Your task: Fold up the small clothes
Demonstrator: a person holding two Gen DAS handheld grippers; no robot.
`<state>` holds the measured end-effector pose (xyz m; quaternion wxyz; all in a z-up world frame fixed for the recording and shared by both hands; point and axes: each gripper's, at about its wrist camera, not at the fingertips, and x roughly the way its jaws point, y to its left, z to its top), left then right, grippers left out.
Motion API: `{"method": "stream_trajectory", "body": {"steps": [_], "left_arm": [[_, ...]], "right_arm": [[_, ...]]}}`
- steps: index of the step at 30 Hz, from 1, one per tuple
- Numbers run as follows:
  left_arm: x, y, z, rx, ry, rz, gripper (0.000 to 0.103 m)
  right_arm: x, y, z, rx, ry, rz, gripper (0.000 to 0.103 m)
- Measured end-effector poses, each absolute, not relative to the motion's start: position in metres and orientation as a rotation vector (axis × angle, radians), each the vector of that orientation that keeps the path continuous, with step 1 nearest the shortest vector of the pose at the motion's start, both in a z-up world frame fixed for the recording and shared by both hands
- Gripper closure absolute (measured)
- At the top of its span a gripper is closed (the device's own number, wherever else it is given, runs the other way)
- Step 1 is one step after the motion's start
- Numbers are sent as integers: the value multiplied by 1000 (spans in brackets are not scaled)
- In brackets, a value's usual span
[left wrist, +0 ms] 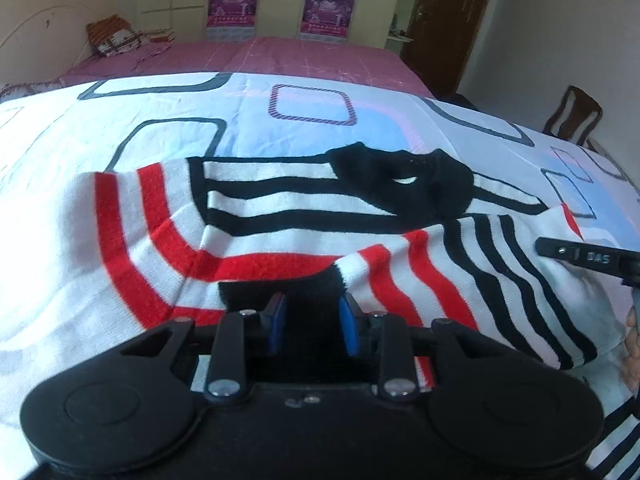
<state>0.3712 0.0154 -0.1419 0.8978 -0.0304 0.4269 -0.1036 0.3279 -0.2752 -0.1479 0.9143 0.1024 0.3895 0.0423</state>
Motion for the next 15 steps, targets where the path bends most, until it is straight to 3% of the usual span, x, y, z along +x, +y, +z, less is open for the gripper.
{"method": "stream_trajectory", "body": {"steps": [5,11,15], "left_arm": [[357,27,-131,-136,897,-184,72],[335,37,-114,-135,876,-122,61],[322,43,-106,-138,865,-81,57]], "right_arm": [[307,-255,-151,138,814,145,87],[287,-248,-133,179,778,169,86],[279,-236,-145,122,830,186,71]]}}
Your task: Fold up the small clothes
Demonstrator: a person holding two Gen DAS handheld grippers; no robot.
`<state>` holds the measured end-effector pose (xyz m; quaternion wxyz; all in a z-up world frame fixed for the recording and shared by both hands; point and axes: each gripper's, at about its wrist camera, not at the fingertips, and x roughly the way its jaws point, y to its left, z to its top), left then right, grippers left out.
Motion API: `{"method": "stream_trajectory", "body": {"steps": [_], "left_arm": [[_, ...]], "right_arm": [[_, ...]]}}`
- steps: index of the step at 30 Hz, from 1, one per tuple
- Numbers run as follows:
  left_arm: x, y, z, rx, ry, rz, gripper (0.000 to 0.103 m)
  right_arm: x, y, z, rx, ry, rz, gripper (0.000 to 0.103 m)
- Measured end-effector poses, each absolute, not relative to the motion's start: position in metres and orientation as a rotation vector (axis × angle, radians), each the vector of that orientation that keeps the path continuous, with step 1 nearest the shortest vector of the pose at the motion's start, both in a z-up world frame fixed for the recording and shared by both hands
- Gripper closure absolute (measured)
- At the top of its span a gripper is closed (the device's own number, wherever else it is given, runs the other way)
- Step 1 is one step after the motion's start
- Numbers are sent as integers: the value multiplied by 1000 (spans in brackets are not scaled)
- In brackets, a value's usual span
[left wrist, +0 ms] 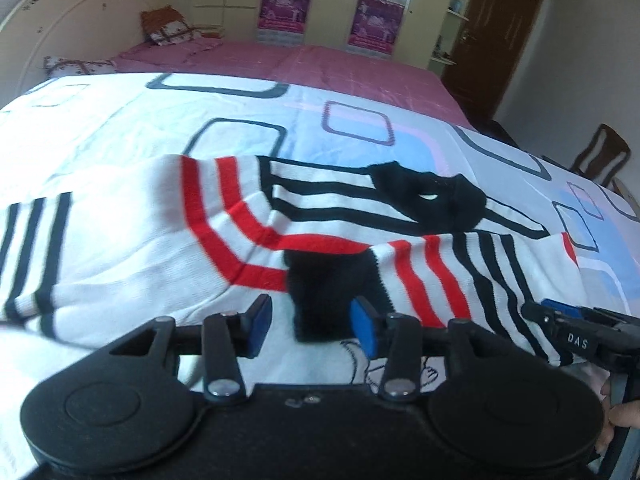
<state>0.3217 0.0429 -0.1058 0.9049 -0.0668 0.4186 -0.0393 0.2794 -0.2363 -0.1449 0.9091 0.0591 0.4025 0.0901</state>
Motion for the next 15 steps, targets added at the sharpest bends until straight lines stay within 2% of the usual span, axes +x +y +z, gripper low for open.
{"method": "stream_trajectory", "body": {"steps": [1,5,7,8,15], "left_arm": [[317,44,-103,-138,857,-70,56],[303,50,-96,-138,843,-30,47],[296,54,-92,-137,839,-18,43],[293,58,-90,-139,835,-13,42],[278,117,-89,-212,829,28,39]], "right_arm": [[279,-236,-142,127,835,190,66],[269,-230,-126,158,779,226,65],[272,-221,-132,142,824,252,63],[274,-216,-139,133,861,249,63],[262,-193,-113,160,803,250,62]]}}
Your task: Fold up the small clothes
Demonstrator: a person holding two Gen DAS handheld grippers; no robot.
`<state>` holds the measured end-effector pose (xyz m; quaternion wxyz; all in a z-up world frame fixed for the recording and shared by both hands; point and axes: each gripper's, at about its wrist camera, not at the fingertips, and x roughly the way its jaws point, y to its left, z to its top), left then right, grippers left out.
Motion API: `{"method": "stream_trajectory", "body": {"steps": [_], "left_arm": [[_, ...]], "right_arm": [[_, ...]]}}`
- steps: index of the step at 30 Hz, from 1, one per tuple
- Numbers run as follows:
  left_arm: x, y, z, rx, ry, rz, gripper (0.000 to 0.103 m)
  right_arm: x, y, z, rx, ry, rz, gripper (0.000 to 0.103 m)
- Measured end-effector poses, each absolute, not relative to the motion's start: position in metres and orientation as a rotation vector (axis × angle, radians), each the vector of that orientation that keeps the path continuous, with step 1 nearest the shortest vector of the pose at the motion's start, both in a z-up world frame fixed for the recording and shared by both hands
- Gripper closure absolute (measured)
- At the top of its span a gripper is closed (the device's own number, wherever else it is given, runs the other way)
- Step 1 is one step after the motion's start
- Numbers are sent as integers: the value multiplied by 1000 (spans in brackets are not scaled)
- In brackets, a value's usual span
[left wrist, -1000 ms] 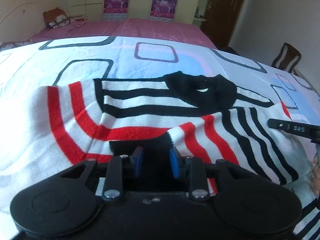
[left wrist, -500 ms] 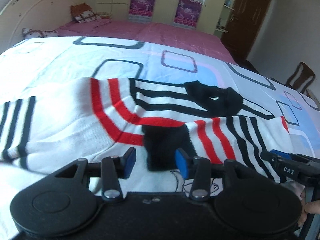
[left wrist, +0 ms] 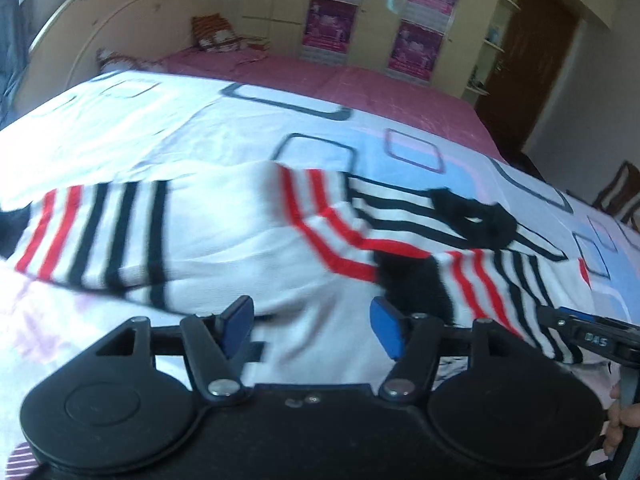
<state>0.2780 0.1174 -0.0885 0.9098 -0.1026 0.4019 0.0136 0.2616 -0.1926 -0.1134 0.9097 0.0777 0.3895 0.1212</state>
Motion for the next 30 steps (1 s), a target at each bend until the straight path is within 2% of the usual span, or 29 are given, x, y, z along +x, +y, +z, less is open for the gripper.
{"method": "stream_trajectory", "body": {"steps": [10,19,25,30], "left_arm": [[275,225,-99,-268,842,127,39],[272,289,-109,-323,853,207,39],[271,323,-116,-383,859,250,39],[275,344,-124,-463,858,270,33]], "right_arm": [[274,-111,-100,147,792,261,62],[296,-65,-135,72,850,224,61],[294,-60,-120,123,818,211,61],[294,-43,-133,57,861,222,61]]}}
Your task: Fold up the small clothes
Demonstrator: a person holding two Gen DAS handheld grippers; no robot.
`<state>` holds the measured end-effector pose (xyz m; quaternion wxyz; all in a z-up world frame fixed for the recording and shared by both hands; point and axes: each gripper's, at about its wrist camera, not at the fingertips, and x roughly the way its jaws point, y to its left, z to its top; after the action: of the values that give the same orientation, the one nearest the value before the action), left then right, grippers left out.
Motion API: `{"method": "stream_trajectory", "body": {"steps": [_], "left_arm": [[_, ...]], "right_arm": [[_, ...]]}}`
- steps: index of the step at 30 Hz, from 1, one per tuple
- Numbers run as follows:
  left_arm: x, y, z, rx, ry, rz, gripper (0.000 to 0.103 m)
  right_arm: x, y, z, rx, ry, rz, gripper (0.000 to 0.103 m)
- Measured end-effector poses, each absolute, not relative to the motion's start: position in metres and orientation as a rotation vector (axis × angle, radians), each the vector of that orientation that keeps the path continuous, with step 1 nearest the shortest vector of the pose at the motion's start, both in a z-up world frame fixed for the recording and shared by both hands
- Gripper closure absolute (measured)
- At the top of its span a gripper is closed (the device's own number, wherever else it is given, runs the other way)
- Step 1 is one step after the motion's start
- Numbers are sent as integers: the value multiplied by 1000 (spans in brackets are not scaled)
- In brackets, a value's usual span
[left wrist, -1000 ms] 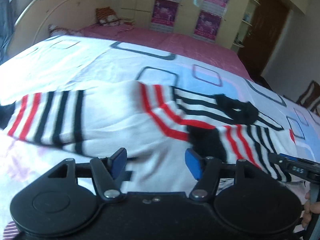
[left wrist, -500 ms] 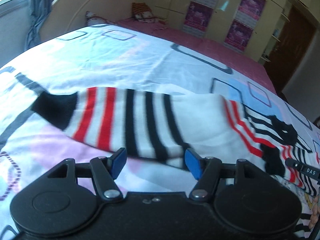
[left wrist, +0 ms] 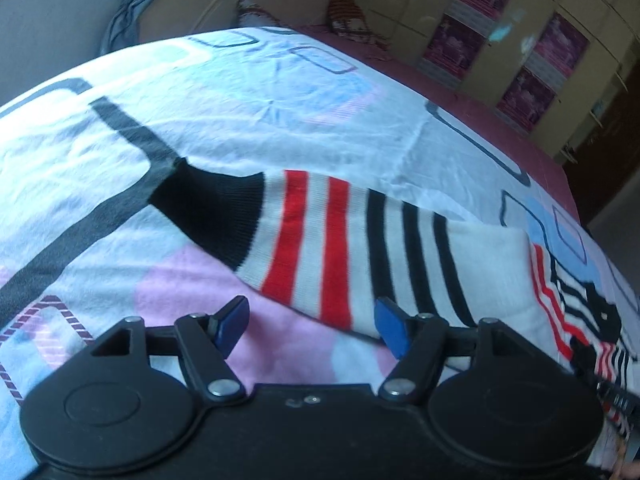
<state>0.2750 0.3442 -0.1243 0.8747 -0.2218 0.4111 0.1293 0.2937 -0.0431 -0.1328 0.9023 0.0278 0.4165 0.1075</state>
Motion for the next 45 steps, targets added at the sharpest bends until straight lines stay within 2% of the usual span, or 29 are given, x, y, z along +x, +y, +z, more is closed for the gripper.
{"method": "stream_trajectory", "body": {"steps": [7,10,13,14,15,17,24,28,33,37,43,44,45], "left_arm": [[285,369,-140,-596,807,259,31],[290,377,-144,-639,761,271,38],[292,387,-147,-684,724,297,60],[292,390,-149,-688,715,309,80],[292,393,-152,-698,713,321,92],[291,399,-155,-730,694,320,96],[297,351,-102,-602,579,166,97],[313,281,-63,-492,540,-25,97],[330,167,-44,-384,560,-276,97],[340,75,-54,-279,596,-439,97],[351,-29,-101,-104,745,-565,96],[351,-36,-108,-93,778,-572,92],[350,-45,-112,-81,805,-575,80]], "right_arm": [[292,-43,-133,68,864,212,61],[290,-41,-134,54,858,205,61],[290,-41,-134,60,855,205,61],[290,-41,-135,63,853,206,61],[290,-42,-135,65,852,206,60],[290,-42,-135,64,852,206,60],[286,-57,-118,128,817,201,60],[282,-80,-114,185,811,203,60],[271,-122,-108,243,781,182,60],[261,-164,-105,274,764,142,60],[248,-222,-109,317,773,94,60],[246,-229,-110,327,778,98,60],[244,-234,-111,339,782,103,60]]}}
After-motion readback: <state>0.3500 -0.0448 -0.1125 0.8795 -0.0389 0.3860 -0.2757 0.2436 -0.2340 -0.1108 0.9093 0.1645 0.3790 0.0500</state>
